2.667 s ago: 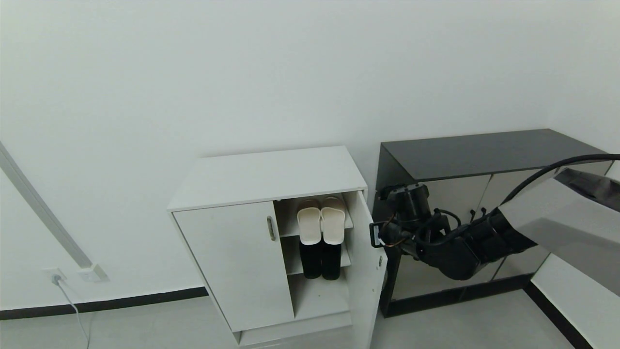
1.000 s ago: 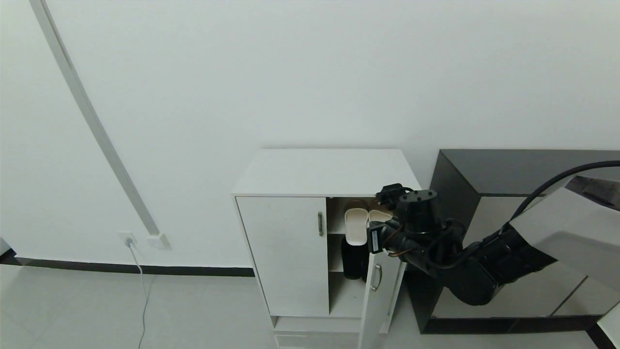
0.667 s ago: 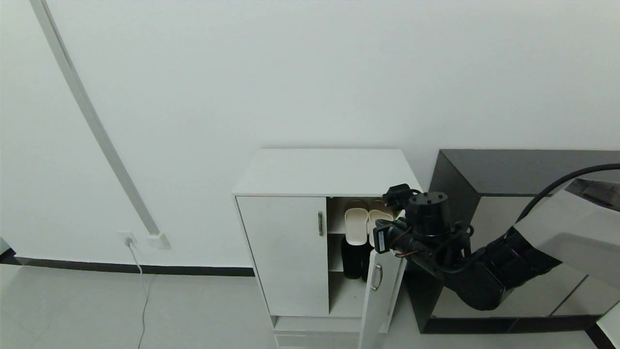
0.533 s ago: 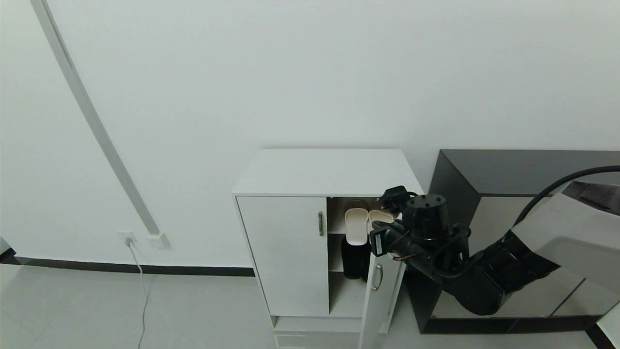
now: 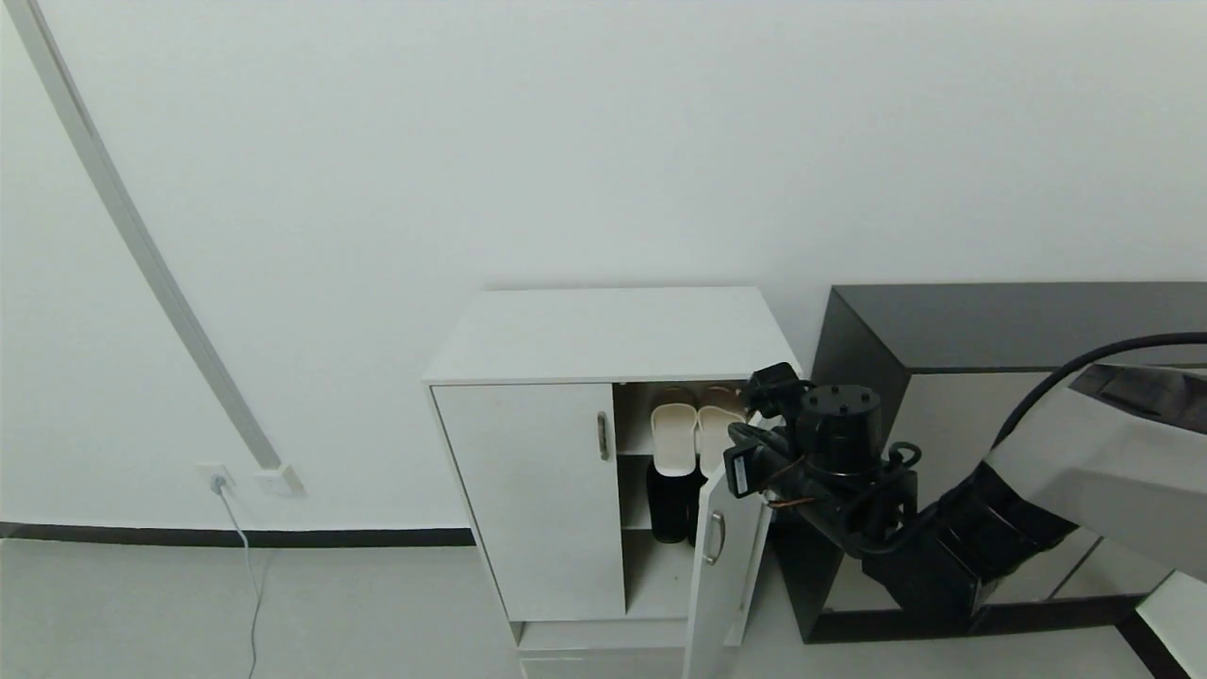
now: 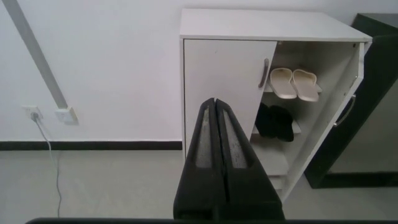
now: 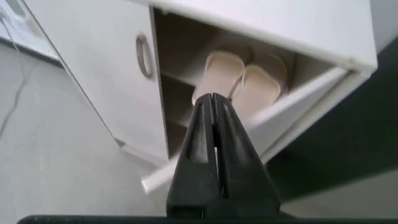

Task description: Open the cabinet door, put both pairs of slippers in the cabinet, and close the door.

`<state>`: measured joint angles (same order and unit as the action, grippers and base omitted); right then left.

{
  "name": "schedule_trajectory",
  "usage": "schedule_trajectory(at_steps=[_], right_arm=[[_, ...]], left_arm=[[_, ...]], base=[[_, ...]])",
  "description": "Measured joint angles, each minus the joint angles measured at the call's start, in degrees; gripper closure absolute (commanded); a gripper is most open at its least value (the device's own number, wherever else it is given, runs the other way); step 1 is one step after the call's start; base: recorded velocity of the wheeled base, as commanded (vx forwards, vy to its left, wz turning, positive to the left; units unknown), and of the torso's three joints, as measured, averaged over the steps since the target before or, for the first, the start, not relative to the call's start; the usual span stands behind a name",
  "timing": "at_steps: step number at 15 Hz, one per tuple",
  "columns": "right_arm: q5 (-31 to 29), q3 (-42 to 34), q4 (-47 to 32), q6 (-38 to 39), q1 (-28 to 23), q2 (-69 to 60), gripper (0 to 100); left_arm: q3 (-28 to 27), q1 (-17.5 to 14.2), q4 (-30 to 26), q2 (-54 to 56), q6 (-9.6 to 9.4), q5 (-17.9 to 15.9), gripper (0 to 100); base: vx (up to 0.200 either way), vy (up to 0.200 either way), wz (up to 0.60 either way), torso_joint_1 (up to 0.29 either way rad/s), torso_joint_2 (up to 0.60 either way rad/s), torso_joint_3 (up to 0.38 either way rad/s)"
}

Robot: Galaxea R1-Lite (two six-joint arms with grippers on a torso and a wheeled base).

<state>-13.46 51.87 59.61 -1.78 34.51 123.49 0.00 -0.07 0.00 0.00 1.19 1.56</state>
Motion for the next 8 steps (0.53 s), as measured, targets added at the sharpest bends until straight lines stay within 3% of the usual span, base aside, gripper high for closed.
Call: schedule_trajectory(at_steps=[3,8], right_arm=[[0.4,-5.1,0.0,0.5,0.2,-1.6,100],[0.5,-15.4,0.1,1.0,0.4,-5.4,100]], left_arm=[[0.0,0.0,0.0,0.0,0.00,0.0,100],[0.0,0.0,0.0,0.0,-0.02,-0.1,100]], base=[[0.000,0.000,0.00,0.000,0.00,0.000],[0.200,0.000,0.00,-0.005,0.00,0.002]])
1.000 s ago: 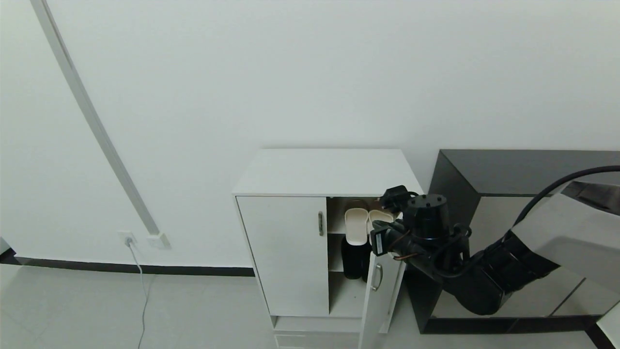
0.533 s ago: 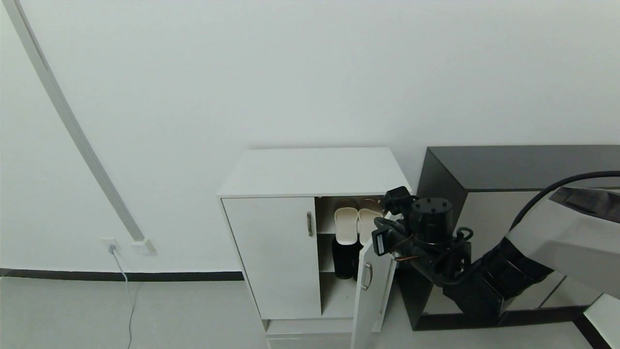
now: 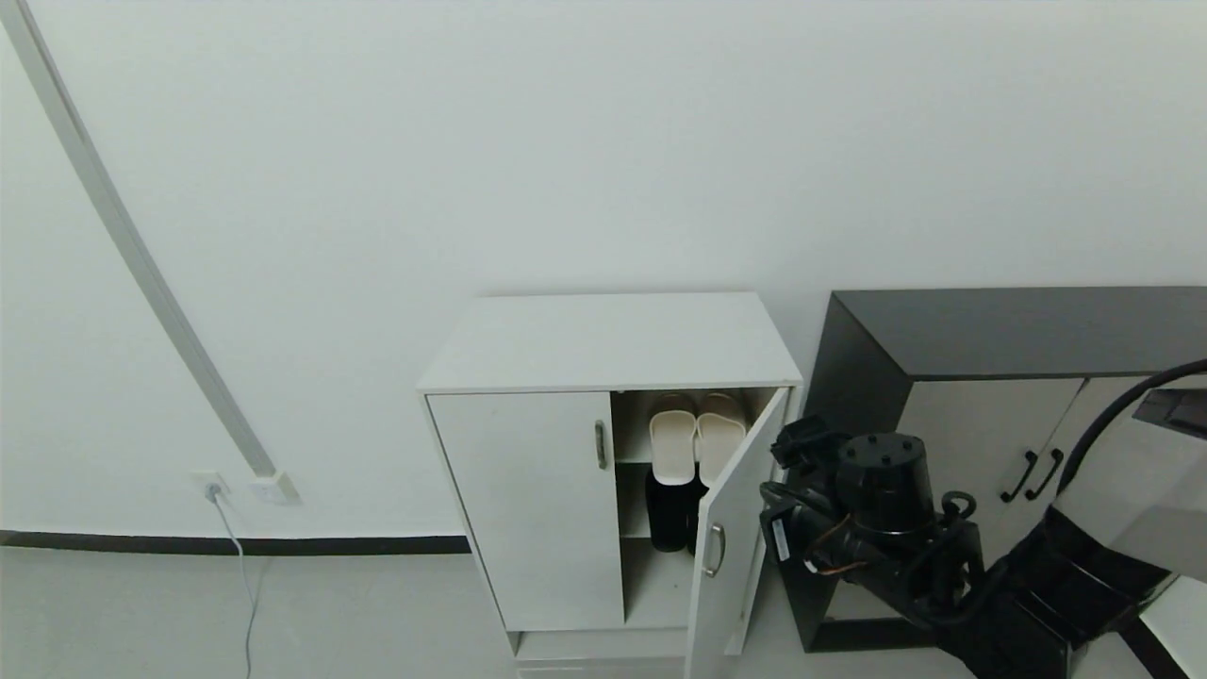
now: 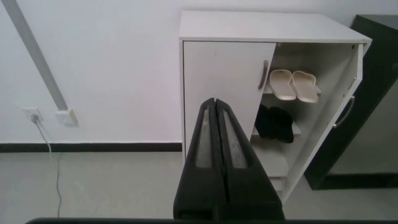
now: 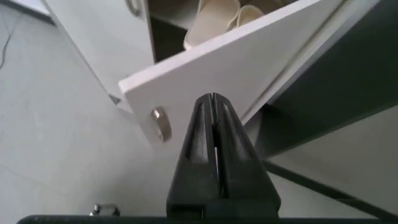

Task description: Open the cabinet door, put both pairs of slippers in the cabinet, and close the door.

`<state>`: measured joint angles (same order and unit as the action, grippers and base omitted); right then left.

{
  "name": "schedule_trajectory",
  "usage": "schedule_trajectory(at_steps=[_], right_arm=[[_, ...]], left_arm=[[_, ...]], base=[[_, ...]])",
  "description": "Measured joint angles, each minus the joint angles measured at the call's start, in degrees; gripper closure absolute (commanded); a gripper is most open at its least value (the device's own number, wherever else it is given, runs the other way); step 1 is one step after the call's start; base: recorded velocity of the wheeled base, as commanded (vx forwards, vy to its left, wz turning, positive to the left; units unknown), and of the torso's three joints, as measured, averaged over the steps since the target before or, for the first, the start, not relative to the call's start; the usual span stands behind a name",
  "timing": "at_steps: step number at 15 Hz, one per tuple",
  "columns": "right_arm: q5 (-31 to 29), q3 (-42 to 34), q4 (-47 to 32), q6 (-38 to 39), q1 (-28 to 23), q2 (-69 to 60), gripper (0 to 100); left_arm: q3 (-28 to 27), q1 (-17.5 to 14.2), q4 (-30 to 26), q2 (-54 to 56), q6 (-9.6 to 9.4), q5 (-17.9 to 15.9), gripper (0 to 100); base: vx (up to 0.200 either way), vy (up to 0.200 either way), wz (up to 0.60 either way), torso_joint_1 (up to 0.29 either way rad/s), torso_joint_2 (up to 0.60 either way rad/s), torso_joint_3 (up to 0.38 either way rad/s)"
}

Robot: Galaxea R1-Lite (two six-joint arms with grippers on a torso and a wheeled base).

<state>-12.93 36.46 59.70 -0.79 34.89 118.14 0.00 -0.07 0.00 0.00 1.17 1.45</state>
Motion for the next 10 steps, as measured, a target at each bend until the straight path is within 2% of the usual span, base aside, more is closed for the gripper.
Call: schedule_trajectory(at_steps=[5,10], right_arm=[[1.3,-4.3,-0.1,2.8,0.2,-0.2,100],[1.3,1.9,-0.1,4.5,-0.5,3.7,100]], left_arm=[[0.0,0.0,0.0,0.0,0.02,0.1,100],[0.0,0.0,0.0,0.0,0.02,0.1,100]], base=[[0.000,0.000,0.00,0.000,0.00,0.000],[0.000,0.000,0.00,0.000,0.00,0.000]])
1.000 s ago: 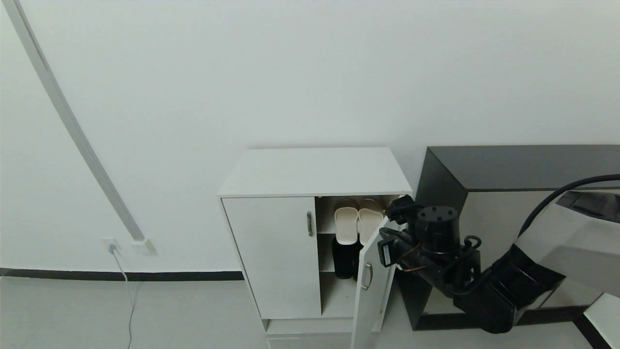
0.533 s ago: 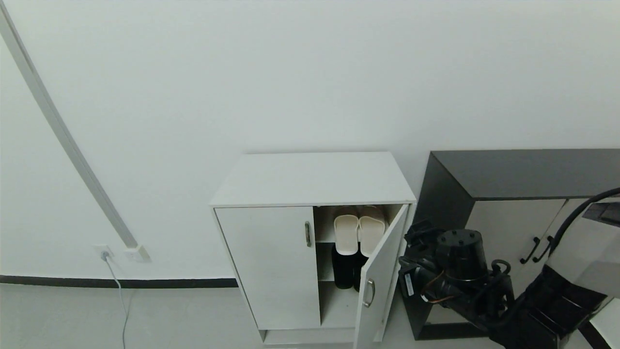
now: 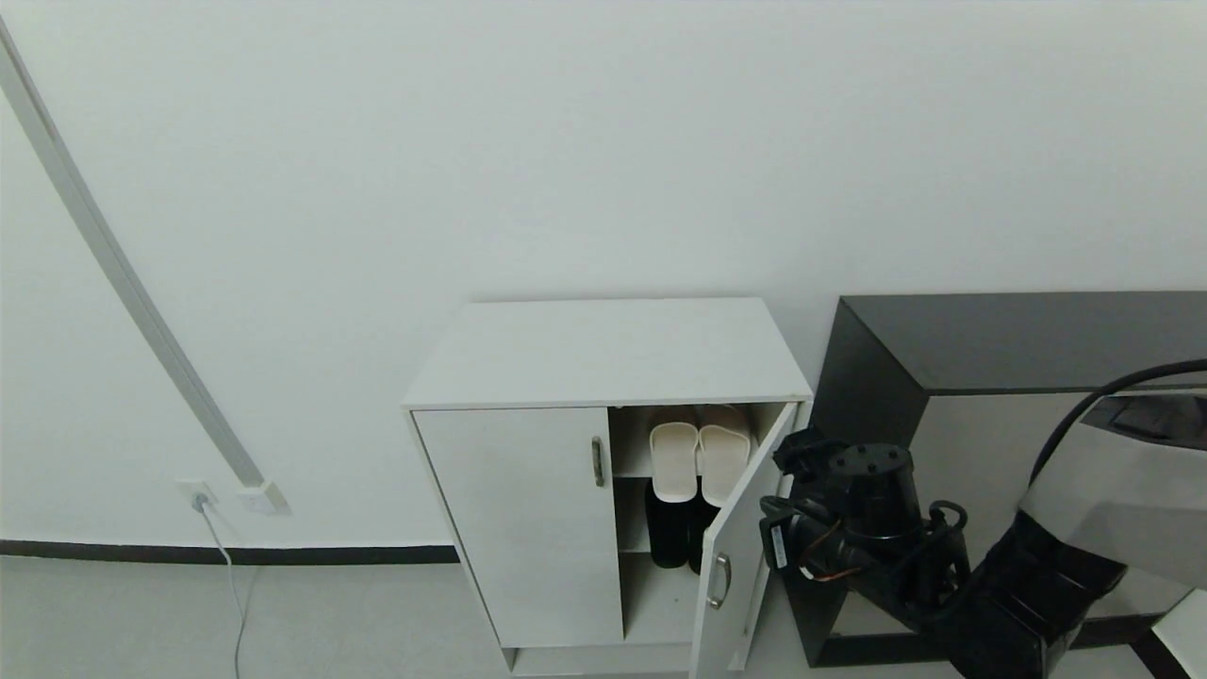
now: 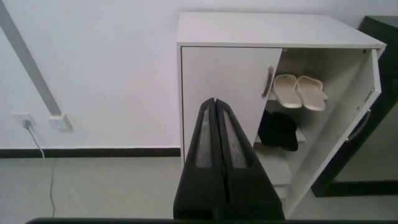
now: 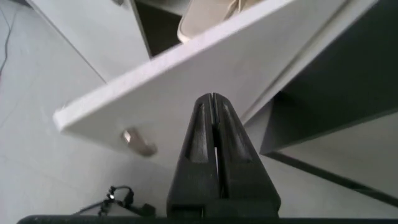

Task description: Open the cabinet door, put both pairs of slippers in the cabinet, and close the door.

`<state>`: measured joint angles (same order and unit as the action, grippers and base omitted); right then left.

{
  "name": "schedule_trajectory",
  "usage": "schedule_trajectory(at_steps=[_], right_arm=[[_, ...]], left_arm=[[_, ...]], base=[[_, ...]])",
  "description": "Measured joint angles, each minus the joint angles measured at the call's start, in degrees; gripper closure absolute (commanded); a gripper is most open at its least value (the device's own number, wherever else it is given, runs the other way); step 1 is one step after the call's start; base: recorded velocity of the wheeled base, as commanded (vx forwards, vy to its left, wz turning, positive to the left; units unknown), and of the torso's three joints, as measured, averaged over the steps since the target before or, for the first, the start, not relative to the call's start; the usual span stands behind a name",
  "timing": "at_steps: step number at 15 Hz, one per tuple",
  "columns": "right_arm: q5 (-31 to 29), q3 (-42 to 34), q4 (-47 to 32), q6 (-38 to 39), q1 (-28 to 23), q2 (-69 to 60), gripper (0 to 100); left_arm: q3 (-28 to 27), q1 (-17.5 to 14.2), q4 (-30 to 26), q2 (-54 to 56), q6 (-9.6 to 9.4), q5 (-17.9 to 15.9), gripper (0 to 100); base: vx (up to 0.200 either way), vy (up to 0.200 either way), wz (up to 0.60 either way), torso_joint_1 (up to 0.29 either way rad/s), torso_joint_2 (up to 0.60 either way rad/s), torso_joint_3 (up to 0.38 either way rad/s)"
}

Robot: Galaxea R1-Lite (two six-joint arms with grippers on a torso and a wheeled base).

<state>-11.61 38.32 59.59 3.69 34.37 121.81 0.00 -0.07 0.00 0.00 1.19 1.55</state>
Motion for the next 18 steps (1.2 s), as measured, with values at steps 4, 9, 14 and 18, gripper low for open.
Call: schedule_trajectory(at_steps=[4,9,14,18], right_arm=[[-0.1,5.8,-0.1,0.6,-0.9,3.9,100],[-0.1,11.3,-0.2,0.6,-1.5,7.8,100],[-0.2,18.5,-2.5,0.5,-2.2,11.7,100],[-0.2,24.6,-3.5,0.5,-2.7,15.0,100]], left_arm=[[0.0,0.0,0.0,0.0,0.00,0.0,100],[0.0,0.0,0.0,0.0,0.00,0.0,100],[0.0,0.0,0.0,0.0,0.00,0.0,100],[0.0,0.0,0.0,0.0,0.02,0.0,100]], base=[[0.000,0.000,0.00,0.000,0.00,0.000],[0.000,0.000,0.00,0.000,0.00,0.000],[0.000,0.000,0.00,0.000,0.00,0.000],[0.000,0.000,0.00,0.000,0.00,0.000]])
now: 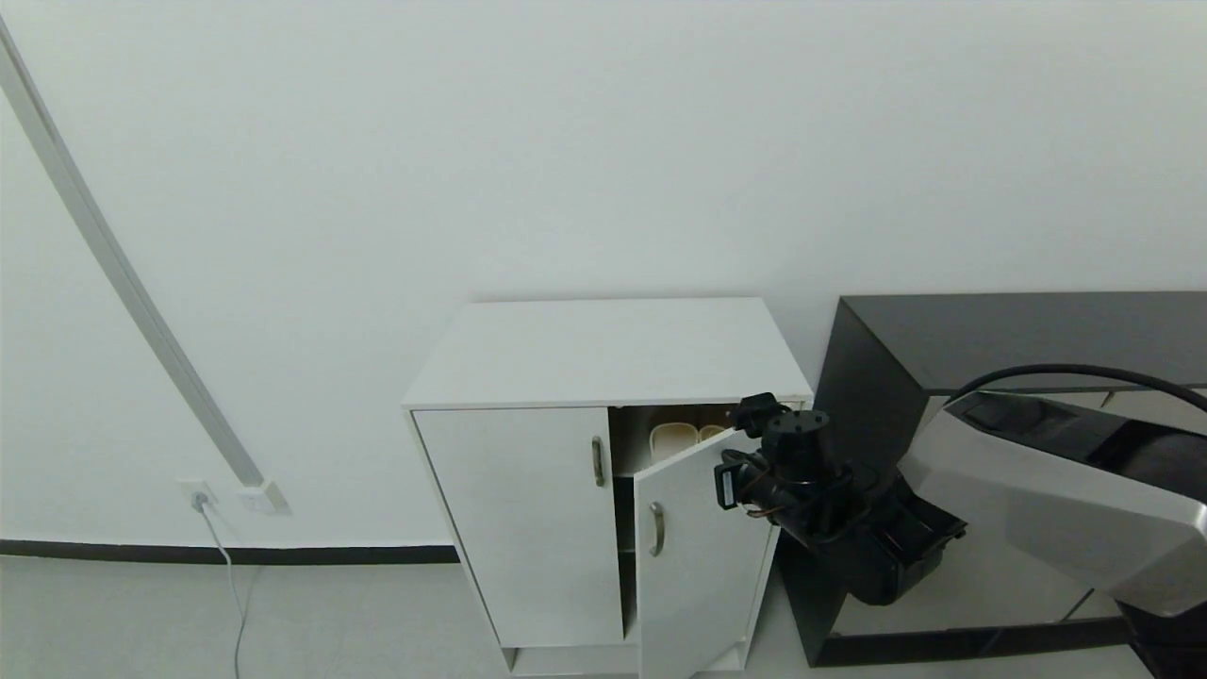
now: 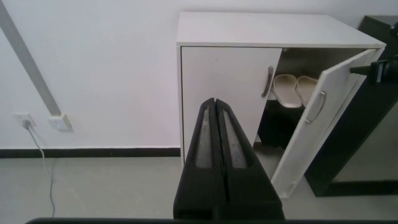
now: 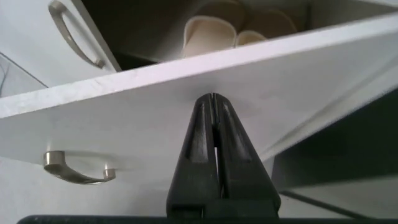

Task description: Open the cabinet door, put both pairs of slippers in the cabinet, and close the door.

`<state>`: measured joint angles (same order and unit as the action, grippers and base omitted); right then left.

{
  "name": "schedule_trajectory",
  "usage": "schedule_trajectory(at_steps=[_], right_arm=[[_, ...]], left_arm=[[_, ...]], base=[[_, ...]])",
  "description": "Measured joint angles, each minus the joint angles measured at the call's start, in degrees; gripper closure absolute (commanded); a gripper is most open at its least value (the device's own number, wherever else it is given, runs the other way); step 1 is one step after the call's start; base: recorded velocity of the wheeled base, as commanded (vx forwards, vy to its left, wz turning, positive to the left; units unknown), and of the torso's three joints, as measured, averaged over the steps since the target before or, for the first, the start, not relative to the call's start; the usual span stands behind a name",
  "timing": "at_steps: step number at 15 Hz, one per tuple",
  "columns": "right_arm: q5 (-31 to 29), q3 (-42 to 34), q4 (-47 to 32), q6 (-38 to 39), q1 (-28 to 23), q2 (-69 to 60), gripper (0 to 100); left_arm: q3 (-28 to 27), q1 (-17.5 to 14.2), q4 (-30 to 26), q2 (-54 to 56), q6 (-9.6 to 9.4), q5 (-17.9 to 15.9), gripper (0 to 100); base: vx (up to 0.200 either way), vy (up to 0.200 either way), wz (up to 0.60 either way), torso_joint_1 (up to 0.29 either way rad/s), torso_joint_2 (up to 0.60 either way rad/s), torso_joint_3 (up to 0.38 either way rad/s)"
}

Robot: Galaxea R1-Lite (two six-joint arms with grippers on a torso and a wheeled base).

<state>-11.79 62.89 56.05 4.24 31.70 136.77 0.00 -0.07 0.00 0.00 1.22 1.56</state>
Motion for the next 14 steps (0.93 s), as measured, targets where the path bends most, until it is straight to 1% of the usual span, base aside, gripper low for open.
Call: schedule_trajectory(at_steps=[7,14], right_arm=[[0.0,7.5,-5.9,0.1,-0.9,2.0,100],[0.0,12.3,-9.3,0.1,-1.6,2.9,100]], left_arm=[[0.0,0.0,0.0,0.0,0.00,0.0,100],[0.0,0.0,0.0,0.0,0.00,0.0,100]], base=[[0.000,0.000,0.00,0.000,0.00,0.000],[0.000,0.000,0.00,0.000,0.00,0.000]])
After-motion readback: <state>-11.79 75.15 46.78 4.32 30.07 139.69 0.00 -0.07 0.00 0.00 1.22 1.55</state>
